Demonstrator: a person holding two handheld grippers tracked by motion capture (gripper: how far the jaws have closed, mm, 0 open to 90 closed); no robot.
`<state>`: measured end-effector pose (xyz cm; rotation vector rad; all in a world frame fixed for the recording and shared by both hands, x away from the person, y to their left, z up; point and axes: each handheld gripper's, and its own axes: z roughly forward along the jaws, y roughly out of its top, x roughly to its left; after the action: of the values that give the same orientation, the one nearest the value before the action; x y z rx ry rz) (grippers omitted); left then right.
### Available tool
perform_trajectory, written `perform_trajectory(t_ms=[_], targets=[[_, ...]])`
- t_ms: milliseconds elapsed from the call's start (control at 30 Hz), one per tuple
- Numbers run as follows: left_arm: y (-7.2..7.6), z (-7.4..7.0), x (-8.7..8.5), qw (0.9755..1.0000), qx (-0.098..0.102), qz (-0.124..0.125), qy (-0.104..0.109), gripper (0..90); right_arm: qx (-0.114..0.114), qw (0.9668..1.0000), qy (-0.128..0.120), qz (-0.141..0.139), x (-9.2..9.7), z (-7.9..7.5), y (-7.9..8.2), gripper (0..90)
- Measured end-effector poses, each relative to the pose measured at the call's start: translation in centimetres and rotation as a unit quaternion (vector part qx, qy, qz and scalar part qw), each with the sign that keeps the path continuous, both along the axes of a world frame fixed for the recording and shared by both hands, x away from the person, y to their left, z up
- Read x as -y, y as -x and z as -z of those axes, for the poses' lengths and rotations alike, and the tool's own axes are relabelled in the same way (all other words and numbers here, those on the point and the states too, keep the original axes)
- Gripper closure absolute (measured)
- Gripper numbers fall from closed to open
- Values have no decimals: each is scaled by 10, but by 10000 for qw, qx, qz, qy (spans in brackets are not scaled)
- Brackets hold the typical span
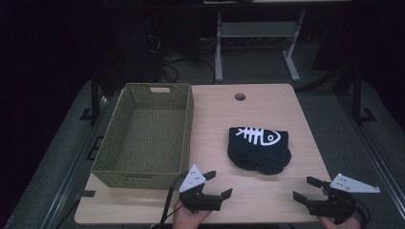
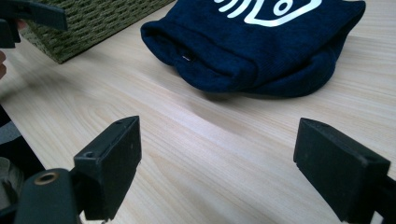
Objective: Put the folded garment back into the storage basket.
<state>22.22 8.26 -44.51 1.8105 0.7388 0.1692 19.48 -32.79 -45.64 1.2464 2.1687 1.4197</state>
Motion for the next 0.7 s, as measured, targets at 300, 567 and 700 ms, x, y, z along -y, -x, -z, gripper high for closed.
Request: perform_trajectory(t_ms=[300,567,700], targets=[[-2,-3,2,10000,-8,-3,52,184,-32,10000,46,-41,0,1,-6,147],[-9,-9,14,10000,-75,47,-5,184,-129,9999,2,-105,2,-6,-25,153],[-16,-11,18,9999,-61,-16,124,187,-117,9999,-24,-75,2,-11,-31,153]])
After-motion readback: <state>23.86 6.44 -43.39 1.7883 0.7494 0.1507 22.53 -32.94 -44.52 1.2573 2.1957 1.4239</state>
